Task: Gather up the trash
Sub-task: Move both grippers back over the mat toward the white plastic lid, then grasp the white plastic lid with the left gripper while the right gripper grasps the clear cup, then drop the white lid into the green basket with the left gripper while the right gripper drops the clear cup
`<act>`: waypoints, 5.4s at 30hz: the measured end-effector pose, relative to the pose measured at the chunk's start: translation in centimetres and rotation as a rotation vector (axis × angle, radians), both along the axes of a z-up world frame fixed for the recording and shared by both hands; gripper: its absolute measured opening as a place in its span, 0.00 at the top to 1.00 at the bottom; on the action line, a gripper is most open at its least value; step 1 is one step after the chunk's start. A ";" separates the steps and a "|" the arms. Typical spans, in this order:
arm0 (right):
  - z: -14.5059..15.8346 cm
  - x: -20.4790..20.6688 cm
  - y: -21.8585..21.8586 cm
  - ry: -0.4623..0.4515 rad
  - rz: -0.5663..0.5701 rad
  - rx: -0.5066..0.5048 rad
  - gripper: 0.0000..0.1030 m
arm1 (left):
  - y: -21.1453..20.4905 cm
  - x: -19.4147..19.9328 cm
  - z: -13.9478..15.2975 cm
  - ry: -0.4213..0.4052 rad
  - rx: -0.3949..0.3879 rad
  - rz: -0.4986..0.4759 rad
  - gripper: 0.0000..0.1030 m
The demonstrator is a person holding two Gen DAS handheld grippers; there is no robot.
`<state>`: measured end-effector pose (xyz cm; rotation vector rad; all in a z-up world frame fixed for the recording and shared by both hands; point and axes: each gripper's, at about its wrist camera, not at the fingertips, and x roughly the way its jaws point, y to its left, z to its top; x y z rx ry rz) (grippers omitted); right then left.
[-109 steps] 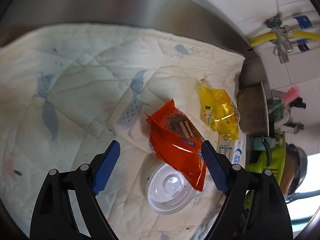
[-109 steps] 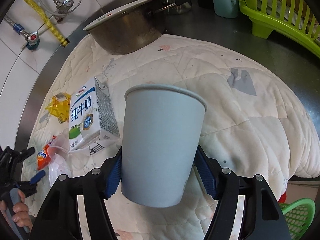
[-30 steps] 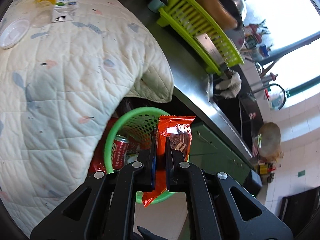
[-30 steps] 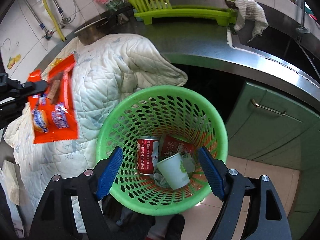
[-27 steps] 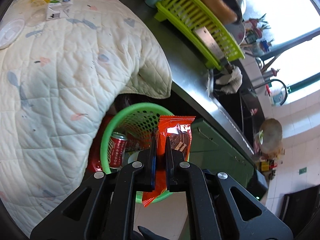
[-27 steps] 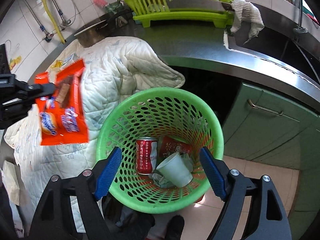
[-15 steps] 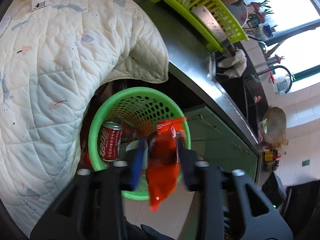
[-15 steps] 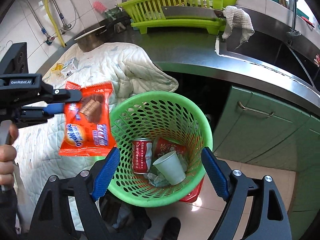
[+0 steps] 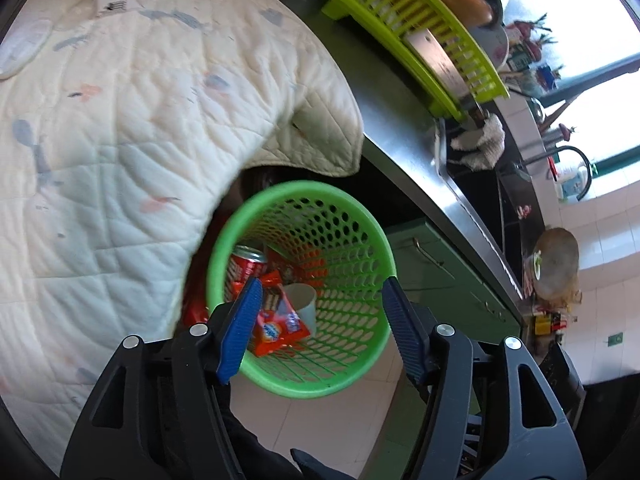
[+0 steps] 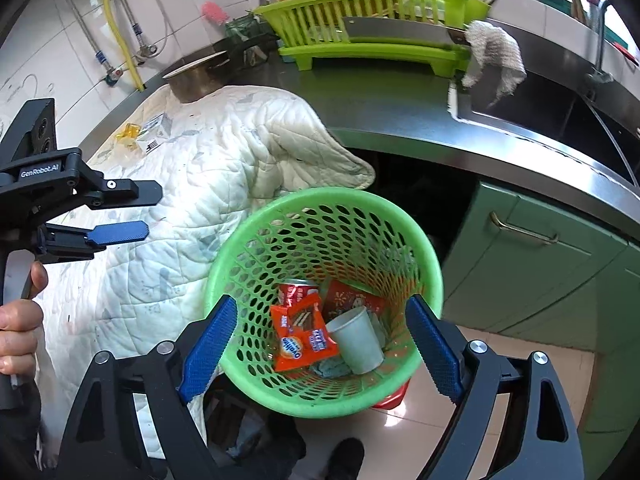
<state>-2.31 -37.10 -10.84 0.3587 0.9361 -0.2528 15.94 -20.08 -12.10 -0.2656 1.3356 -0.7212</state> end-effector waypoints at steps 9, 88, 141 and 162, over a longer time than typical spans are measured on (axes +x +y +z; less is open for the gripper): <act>0.6 3.8 2.0 -0.012 0.090 -0.005 0.19 | 5.6 2.2 2.2 -0.095 0.051 0.119 0.32; -0.3 43.9 25.2 -0.046 0.670 -0.293 0.96 | 26.0 25.5 -3.7 -0.235 0.204 0.334 0.95; 0.8 3.5 -0.4 0.014 0.051 -0.244 0.55 | -0.7 -0.7 -0.2 -0.245 0.056 -0.206 0.96; 3.2 0.2 -2.0 -0.065 -0.023 -0.206 0.28 | -4.5 -0.8 -1.3 -0.225 0.109 -0.228 0.59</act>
